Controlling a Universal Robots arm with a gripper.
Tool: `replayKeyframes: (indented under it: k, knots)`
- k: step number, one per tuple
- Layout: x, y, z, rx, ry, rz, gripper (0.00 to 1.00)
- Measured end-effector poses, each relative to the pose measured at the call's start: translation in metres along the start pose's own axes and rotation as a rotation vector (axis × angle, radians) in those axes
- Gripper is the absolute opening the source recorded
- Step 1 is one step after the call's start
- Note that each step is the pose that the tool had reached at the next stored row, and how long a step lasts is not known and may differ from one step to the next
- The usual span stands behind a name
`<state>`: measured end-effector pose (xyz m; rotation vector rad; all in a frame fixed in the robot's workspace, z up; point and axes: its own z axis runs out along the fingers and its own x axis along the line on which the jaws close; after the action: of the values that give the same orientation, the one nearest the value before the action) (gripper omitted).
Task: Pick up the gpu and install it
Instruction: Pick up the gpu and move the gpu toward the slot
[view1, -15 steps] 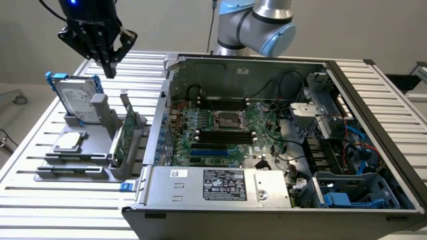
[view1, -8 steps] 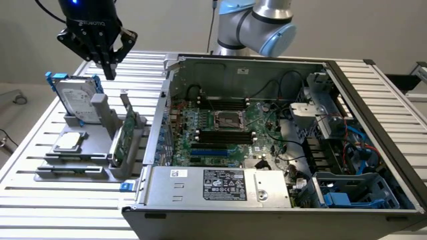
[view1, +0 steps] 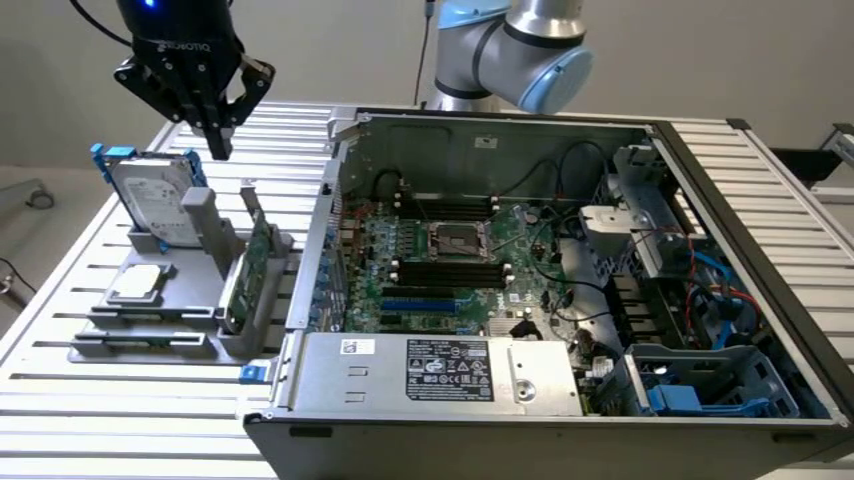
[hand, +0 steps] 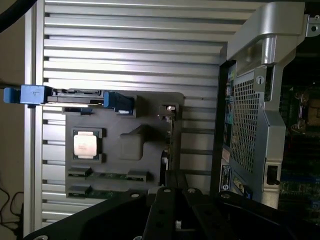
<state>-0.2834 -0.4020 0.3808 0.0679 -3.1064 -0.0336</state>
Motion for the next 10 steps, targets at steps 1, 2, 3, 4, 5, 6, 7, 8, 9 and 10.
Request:
replayKeyframes:
  k: [1, 2, 3, 4, 5, 6, 7, 8, 9, 10]
  knots:
    - [0.0000, 0.0000, 0.0000, 0.0000, 0.0000, 0.000, 0.11]
    - [0.0000, 0.0000, 0.0001, 0.0000, 0.0000, 0.001, 0.11]
    - [0.0000, 0.0000, 0.0001, 0.0000, 0.0000, 0.002, 0.11]
    - [0.0000, 0.0000, 0.0001, 0.0000, 0.0001, 0.003, 0.11]
    - [0.0000, 0.0000, 0.0002, -0.0001, 0.0000, 0.006, 0.11]
    - [0.0000, 0.0000, 0.0003, -0.0004, -0.0003, 0.011, 0.11]
    - [0.0001, 0.0000, 0.0003, -0.0006, -0.0006, 0.015, 0.11]
    - [0.0003, 0.0000, 0.0003, -0.0008, -0.0007, 0.016, 0.11]
    - [0.0003, 0.0000, 0.0003, -0.0008, -0.0007, 0.017, 0.11]
    - [0.0003, 0.0000, 0.0003, -0.0008, -0.0007, 0.017, 0.11]
